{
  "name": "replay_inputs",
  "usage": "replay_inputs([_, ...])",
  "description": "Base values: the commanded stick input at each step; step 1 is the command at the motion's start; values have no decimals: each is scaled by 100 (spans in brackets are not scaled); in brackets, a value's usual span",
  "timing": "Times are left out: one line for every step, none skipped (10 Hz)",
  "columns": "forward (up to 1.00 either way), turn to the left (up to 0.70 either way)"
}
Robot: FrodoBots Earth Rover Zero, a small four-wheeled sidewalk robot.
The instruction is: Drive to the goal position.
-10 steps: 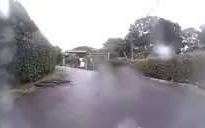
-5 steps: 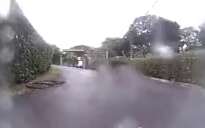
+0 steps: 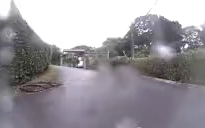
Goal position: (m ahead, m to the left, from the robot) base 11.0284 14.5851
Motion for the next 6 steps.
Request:
replay_inputs([70,0])
replay_inputs([70,0])
replay_inputs([70,0])
replay_inputs([70,0])
replay_inputs([70,0])
replay_inputs([70,0])
